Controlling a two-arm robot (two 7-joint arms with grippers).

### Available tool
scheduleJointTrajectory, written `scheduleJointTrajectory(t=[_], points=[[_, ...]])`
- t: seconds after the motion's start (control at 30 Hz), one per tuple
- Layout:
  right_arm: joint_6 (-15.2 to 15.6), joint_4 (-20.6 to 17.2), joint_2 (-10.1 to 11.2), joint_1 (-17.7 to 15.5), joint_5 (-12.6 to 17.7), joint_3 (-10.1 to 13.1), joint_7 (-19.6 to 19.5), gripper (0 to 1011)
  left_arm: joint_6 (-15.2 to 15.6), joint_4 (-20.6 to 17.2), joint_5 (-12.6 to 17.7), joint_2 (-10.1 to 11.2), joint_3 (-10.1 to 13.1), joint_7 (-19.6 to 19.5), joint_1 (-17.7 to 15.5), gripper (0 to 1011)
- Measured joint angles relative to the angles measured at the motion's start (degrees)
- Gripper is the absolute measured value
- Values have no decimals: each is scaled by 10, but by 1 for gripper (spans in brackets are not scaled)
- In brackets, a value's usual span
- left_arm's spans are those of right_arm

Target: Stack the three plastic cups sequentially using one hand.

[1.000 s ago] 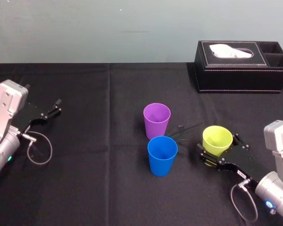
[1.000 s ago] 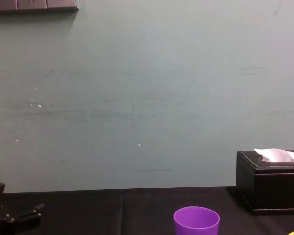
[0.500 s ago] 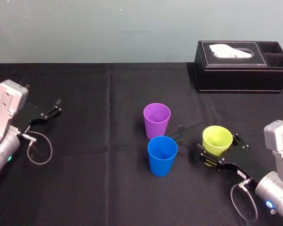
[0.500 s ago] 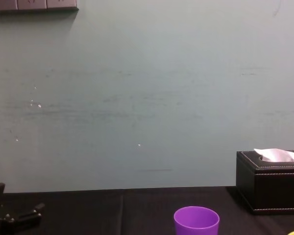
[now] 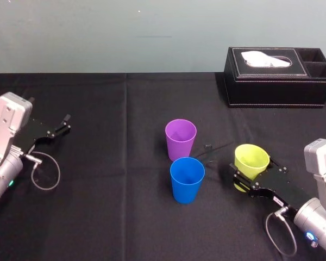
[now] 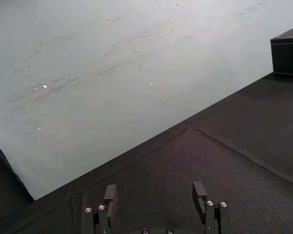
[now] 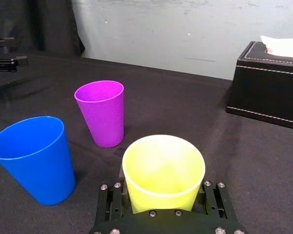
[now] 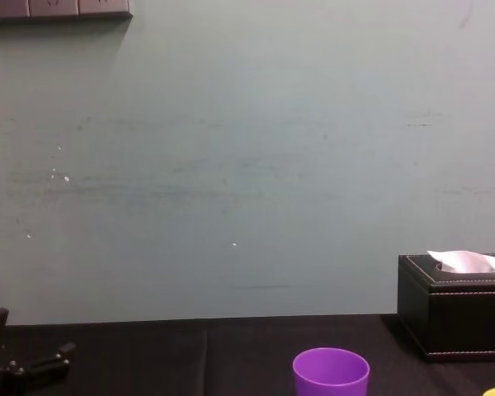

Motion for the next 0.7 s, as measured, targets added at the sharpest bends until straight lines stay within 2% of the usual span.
scheduleJointTrajectory(t=[0.47,0.7], points=[[0,0,-1,0,0,1,0,737,0,0,0,0,0,0,0,1011],[-2,-18,-3,-5,-10,11,9,737,0,0,0,0,0,0,0,1011]])
